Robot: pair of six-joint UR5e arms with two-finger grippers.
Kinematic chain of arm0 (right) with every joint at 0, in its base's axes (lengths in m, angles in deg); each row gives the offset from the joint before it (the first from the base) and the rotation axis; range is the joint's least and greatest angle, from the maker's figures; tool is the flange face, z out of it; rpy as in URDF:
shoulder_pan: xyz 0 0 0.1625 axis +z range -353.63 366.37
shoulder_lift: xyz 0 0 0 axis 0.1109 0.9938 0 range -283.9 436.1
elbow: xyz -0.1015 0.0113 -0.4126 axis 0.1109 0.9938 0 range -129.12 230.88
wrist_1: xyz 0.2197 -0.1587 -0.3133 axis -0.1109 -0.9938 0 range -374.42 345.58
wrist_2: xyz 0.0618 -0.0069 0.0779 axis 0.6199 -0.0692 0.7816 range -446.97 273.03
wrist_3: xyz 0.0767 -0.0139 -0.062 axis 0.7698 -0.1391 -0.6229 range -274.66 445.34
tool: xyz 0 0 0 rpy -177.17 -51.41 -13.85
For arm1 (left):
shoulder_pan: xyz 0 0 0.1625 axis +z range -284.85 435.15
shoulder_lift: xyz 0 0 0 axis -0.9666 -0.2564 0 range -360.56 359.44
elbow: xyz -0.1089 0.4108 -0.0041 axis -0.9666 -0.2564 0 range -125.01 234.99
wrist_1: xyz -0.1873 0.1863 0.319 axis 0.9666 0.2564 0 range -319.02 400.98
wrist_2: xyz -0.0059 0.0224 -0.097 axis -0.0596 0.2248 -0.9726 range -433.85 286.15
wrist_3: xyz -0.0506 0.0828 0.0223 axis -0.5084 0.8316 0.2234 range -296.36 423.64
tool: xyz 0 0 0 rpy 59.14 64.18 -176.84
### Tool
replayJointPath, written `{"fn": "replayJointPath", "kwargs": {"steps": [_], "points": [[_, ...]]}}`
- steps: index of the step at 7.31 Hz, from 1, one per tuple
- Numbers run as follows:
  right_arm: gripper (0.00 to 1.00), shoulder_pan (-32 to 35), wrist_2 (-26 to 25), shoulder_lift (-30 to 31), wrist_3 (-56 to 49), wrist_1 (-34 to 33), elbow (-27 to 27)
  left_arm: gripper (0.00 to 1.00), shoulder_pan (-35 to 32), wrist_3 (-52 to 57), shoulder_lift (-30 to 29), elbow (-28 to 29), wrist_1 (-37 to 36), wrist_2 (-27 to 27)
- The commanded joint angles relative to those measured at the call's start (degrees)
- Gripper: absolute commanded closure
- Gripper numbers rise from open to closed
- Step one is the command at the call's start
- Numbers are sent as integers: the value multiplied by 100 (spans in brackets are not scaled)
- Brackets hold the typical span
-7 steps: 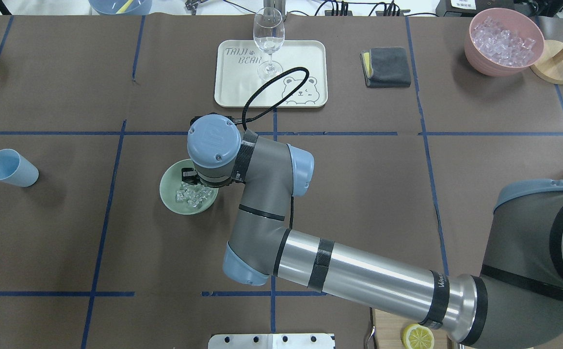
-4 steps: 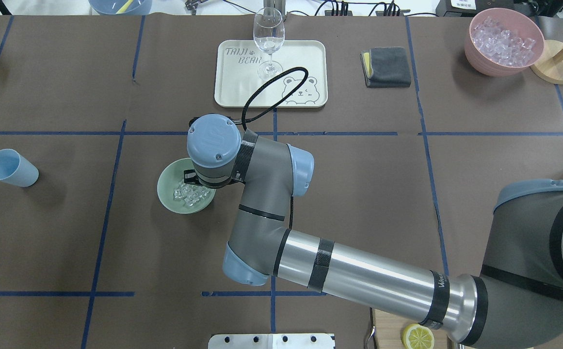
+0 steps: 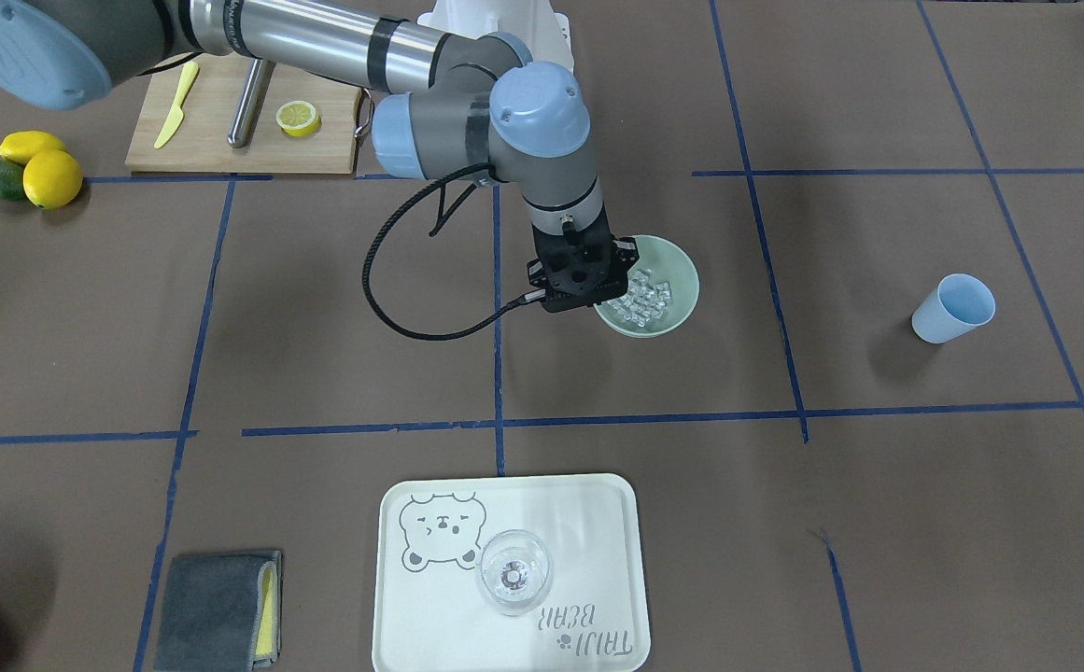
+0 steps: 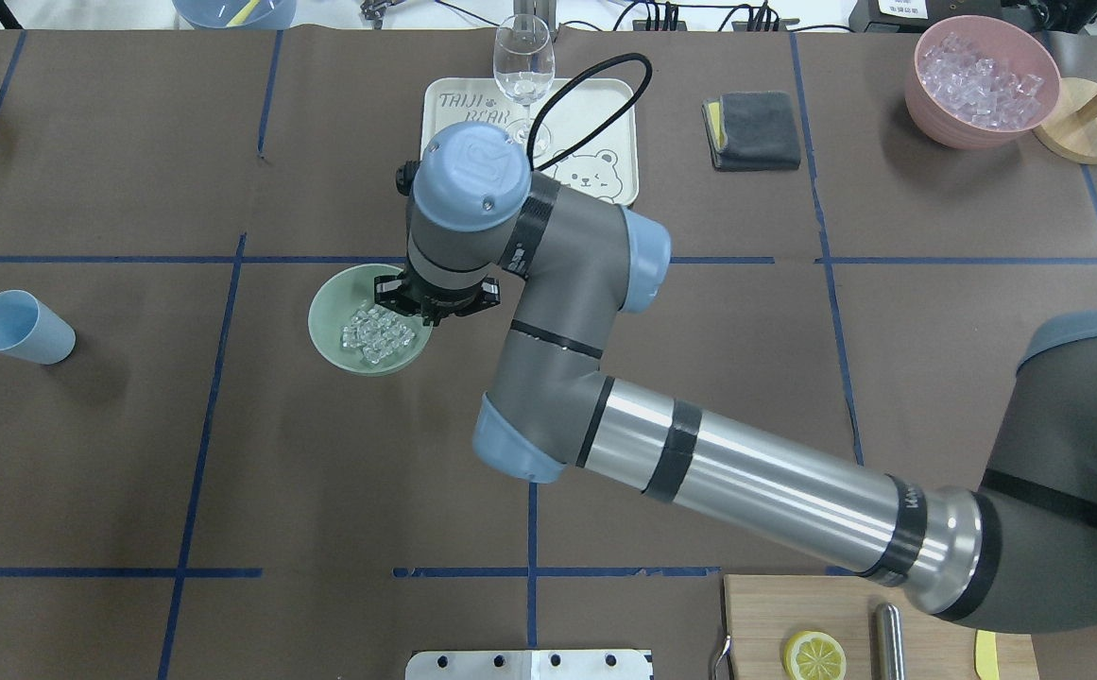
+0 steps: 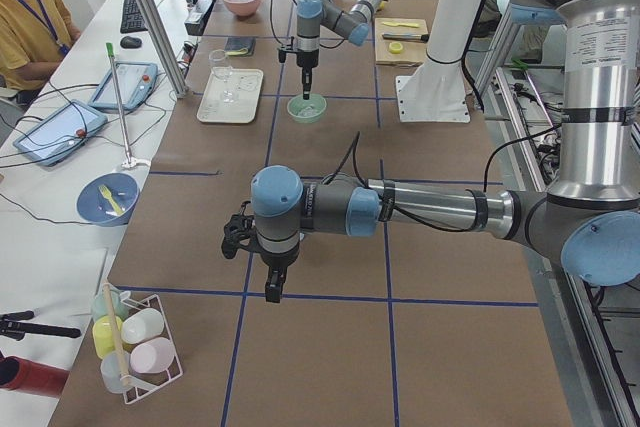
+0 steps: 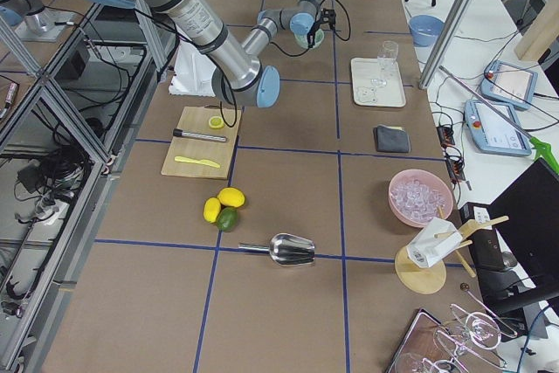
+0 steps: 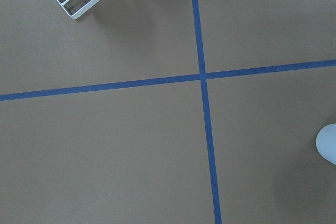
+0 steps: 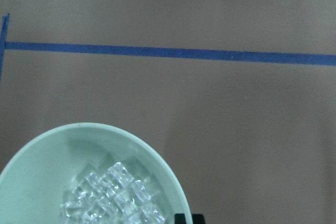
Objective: Pour ice into bowl
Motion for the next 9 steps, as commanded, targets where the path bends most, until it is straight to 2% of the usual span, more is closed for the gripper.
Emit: {"fn": "replayJointPath", "kwargs": {"steps": [1, 2, 4, 6, 7, 9], "points": [[100, 873, 1030, 1286, -899, -3, -1229, 0, 0, 14, 17, -21, -1, -9], [100, 1330, 1532, 1806, -1347, 6, -1565, 0, 0, 14, 8, -39, 8, -9], [100, 1947, 2114, 2677, -2024, 50, -1892, 0, 0, 14, 0, -39, 8, -9], [100, 2387, 2213, 4107, -3847, 111, -2419, 0, 0, 14, 0, -39, 16, -9], [100, 2580, 2213, 4601, -4309, 112, -2569, 0, 9, 14, -9, -39, 16, -9], [100, 3229, 2222, 5568, -5336, 103, -2579, 0, 9, 14, 0, -13, 122, -9]]}}
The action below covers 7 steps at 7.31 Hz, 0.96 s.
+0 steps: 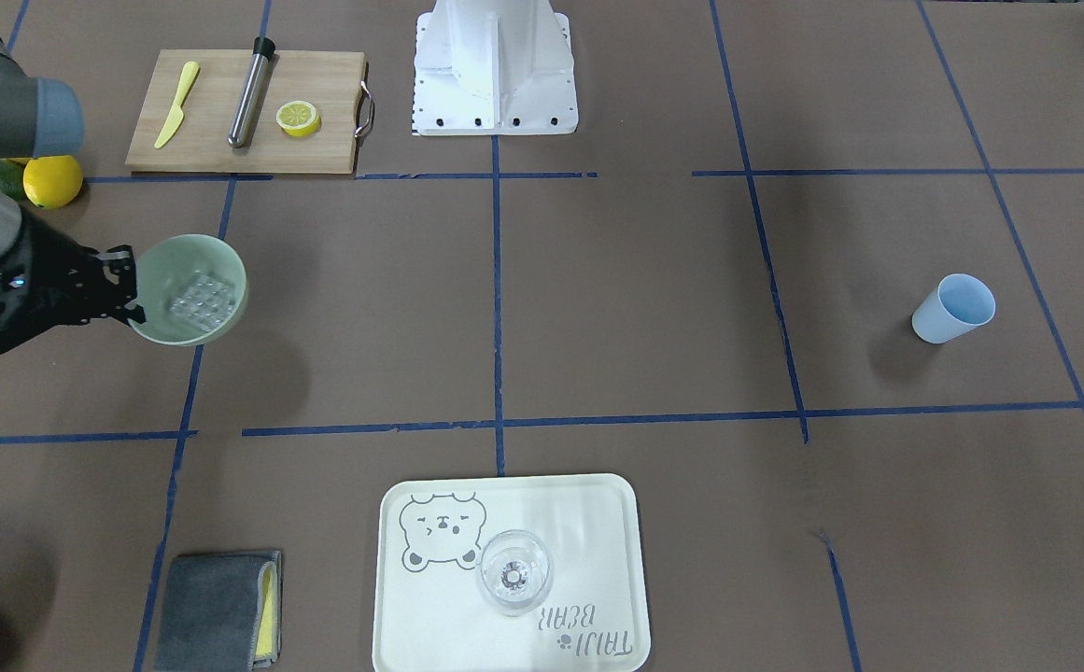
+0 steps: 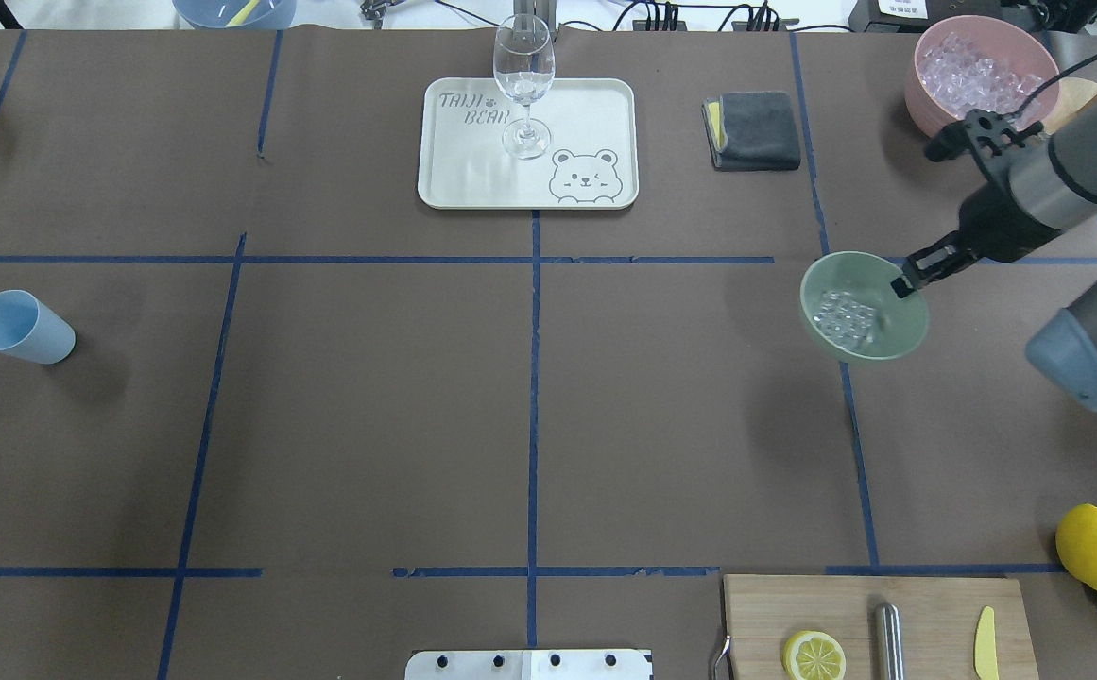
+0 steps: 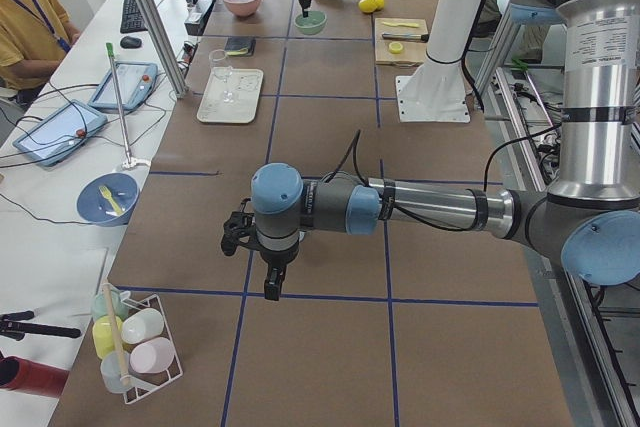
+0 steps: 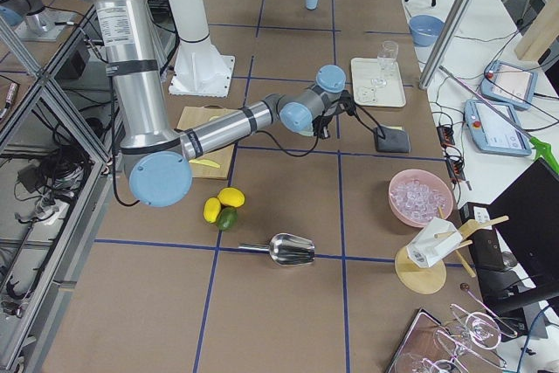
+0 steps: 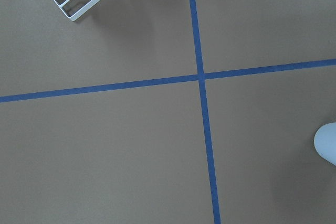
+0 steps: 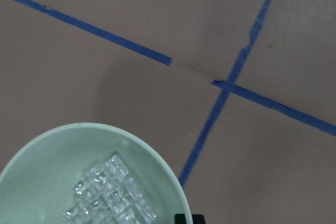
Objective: Pour ice into bowl
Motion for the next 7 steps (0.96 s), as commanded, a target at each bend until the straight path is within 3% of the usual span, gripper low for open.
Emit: {"fn": "replayJointPath", "kwargs": {"steps": [1, 2, 6, 7], "points": [[100, 527, 54, 957, -823, 0, -40, 0, 2, 0, -6, 13, 42, 0], [100, 528, 37, 1117, -868, 305, 47, 0, 2, 0, -6, 13, 50, 0], [100, 502, 2, 1137, 342, 2649, 1363, 0, 2, 0, -6, 21, 51, 0], [100, 432, 2, 1110, 562, 2724, 1366, 0, 2, 0, 2, 30, 51, 0]]}}
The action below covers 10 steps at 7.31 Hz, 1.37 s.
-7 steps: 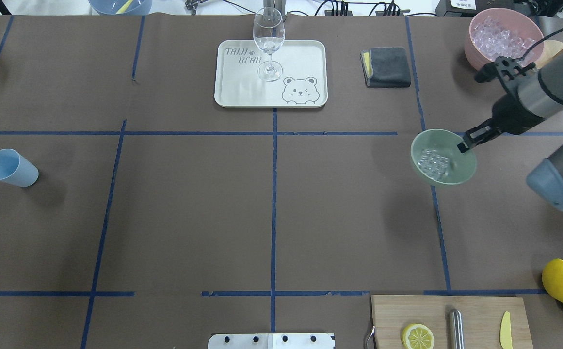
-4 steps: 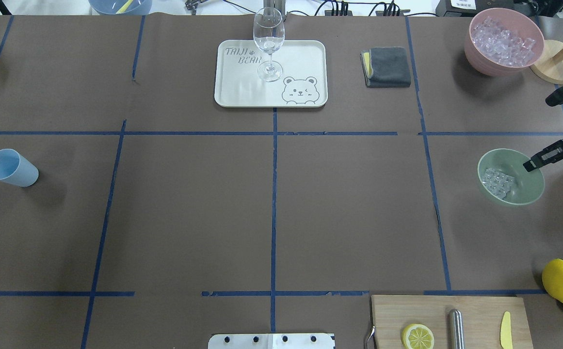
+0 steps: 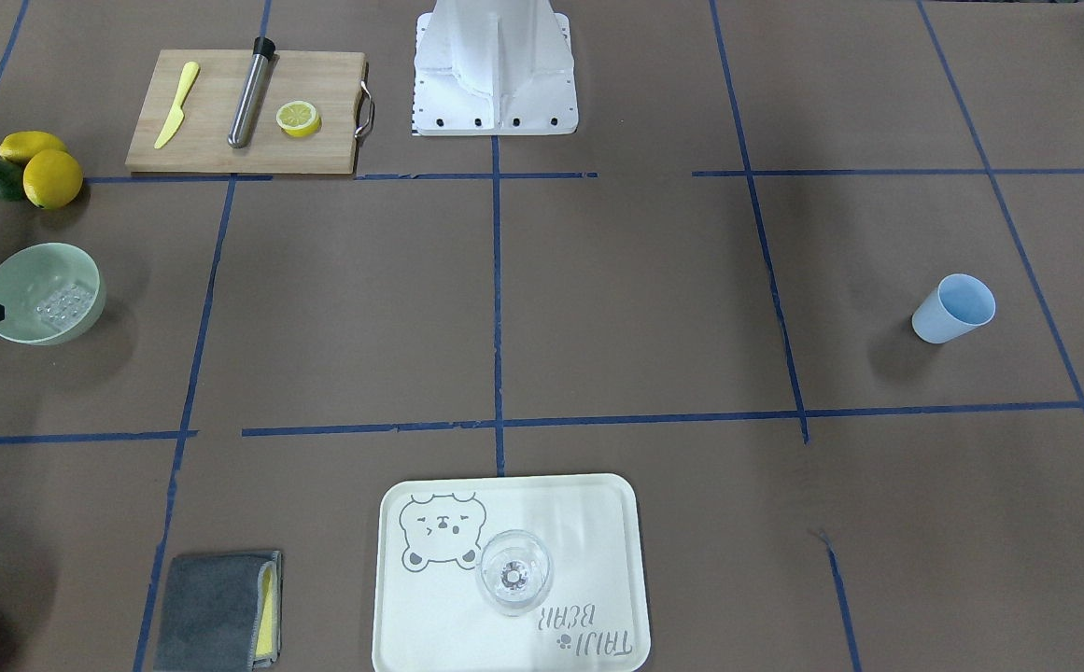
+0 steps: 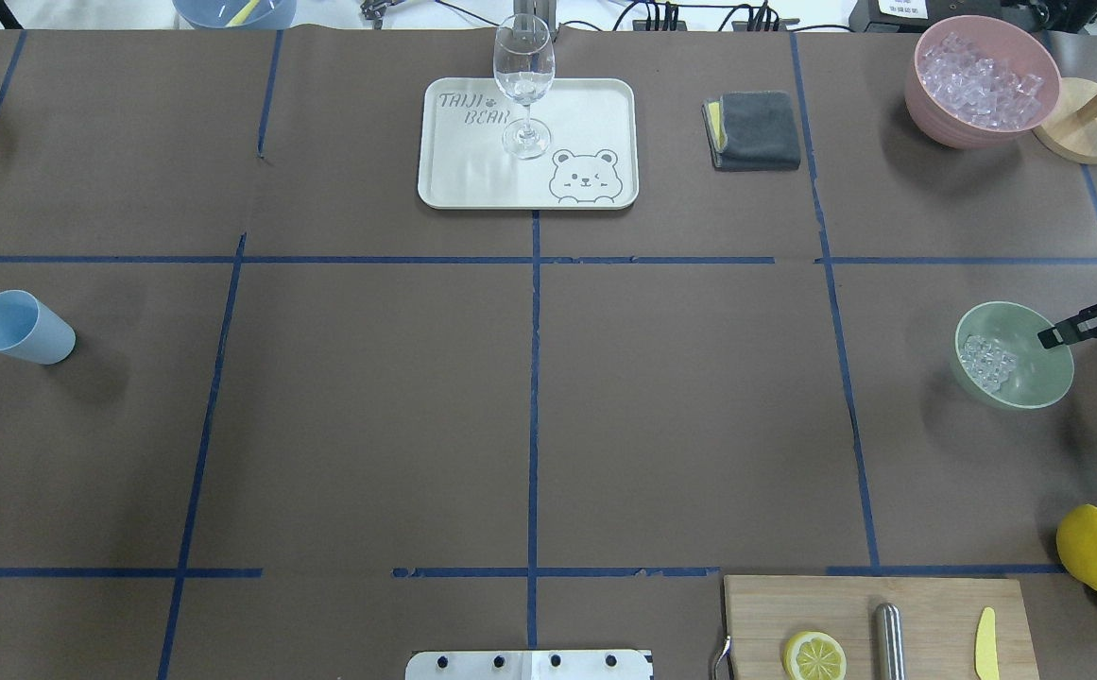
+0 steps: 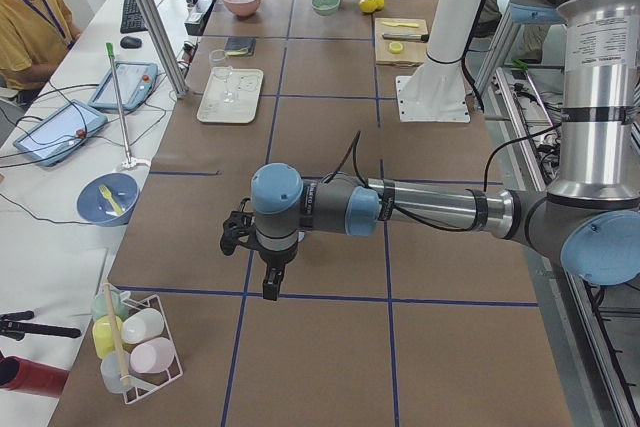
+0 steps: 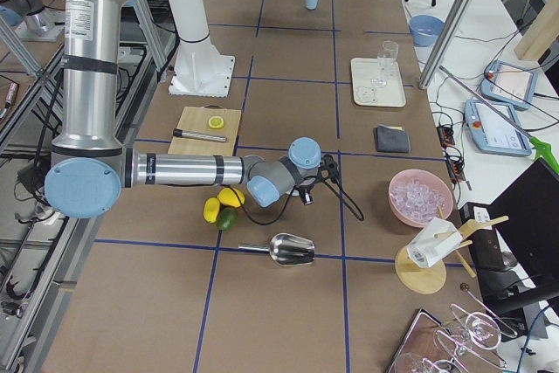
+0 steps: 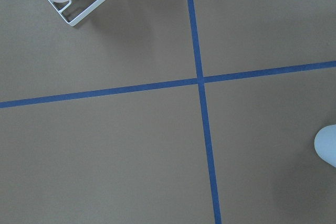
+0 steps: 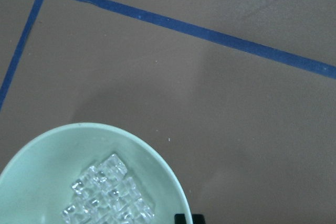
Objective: Pour ice into bowl
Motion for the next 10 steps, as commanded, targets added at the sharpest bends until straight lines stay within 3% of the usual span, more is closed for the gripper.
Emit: {"fn": "replayJointPath", "kwargs": {"steps": [1, 2, 3, 4, 5, 6, 8, 9, 10], "points": [[98, -162, -21, -57, 382, 356, 176, 0, 9, 0, 7, 6, 0, 0], [71, -198, -39, -162, 426, 356, 176, 0, 9, 0, 16, 15, 0, 0], [62, -242, -91, -172, 427, 347, 168, 0, 9, 0, 25, 6, -9, 0], [59, -251, -109, -181, 427, 347, 150, 0, 9, 0, 25, 15, -9, 9], [1, -242, -240, -198, 418, 347, 124, 0, 9, 0, 25, 15, -9, 9], [0, -225, -485, -189, 383, 338, 80, 0, 9, 0, 34, 15, -9, 0], [0, 414, -452, -154, 313, 68, 97, 0, 9, 0, 34, 15, 0, 9], [0, 774, -408, -172, -88, -317, 71, 0, 9, 0, 34, 41, 0, 9], [0, 1204, -434, -172, -1197, -982, 71, 0, 9, 0, 34, 59, 9, 9]]}}
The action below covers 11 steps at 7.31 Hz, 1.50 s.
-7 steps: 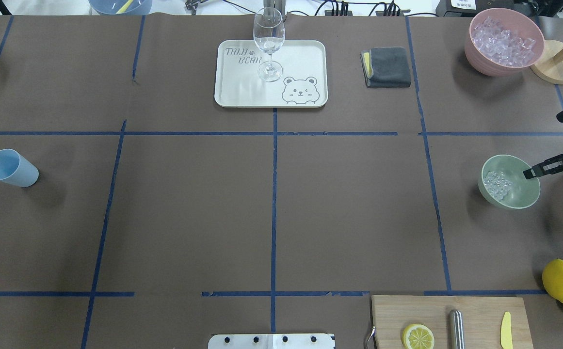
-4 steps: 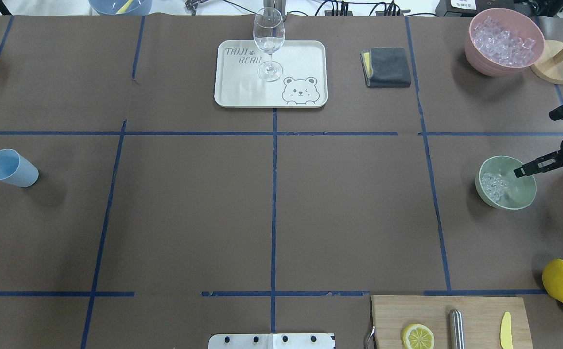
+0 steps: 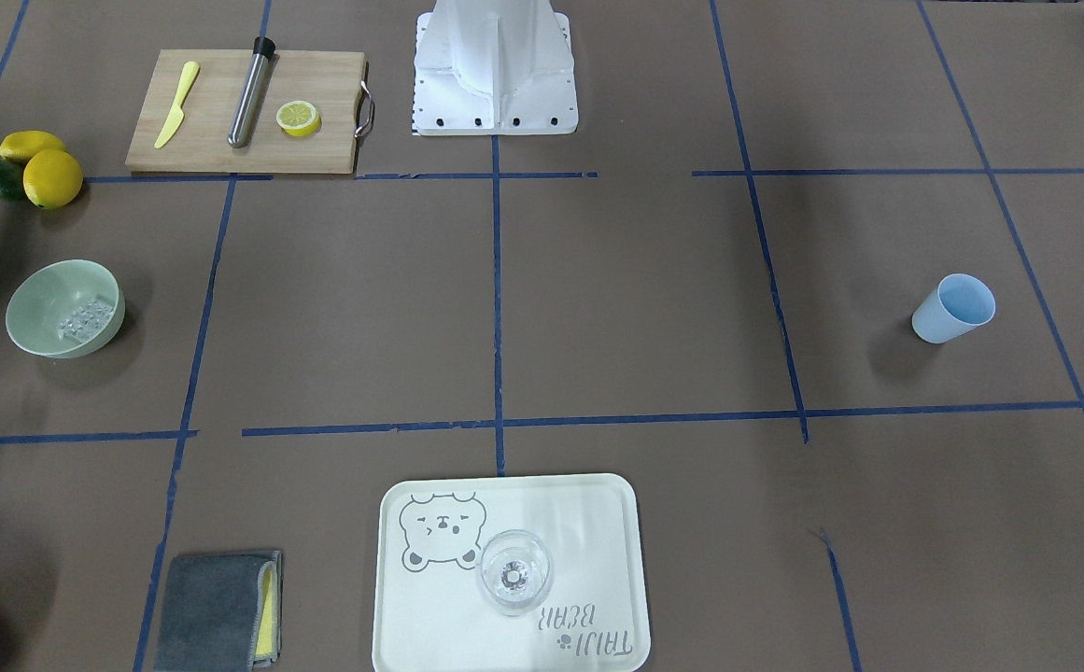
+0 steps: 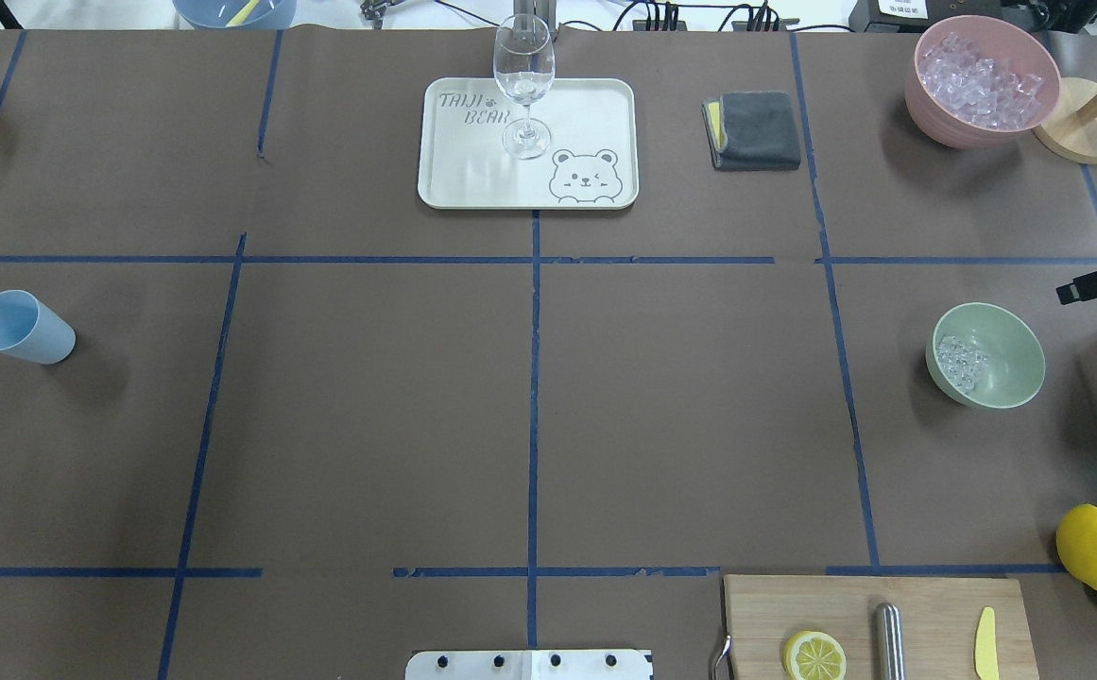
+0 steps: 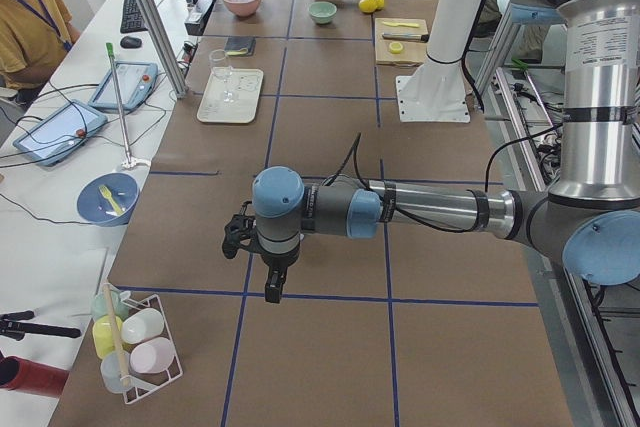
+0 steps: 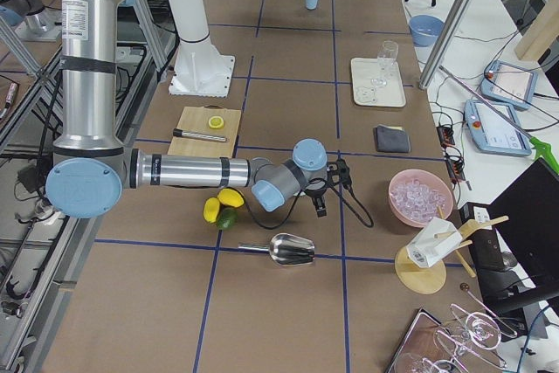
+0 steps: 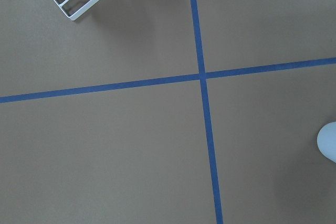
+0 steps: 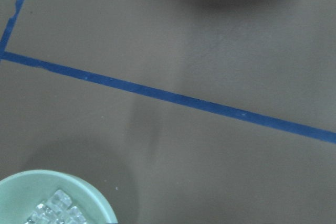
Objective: Pour ice into bowl
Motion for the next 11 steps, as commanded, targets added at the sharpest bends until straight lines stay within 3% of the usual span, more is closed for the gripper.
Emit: {"fn": "replayJointPath", "kwargs": {"steps": [1, 3, 4, 5, 11], "points": [[0, 1034, -23, -21, -1960, -1469, -94, 0, 0, 0, 0, 22, 17, 1], [0, 1872, -92, -371, -2565, -3366, -322, 0, 0, 0, 0, 23, 78, 1], [0, 2023, -111, -251, -3185, -3828, -280, 0, -9, 0, 0, -4, 61, -7], [0, 2024, -50, -15, -3200, -3824, -376, 0, 0, 0, -9, 31, 35, -7], [0, 1822, -49, -74, -3191, -3736, -350, 0, 9, 26, -17, 31, 200, 1]]}}
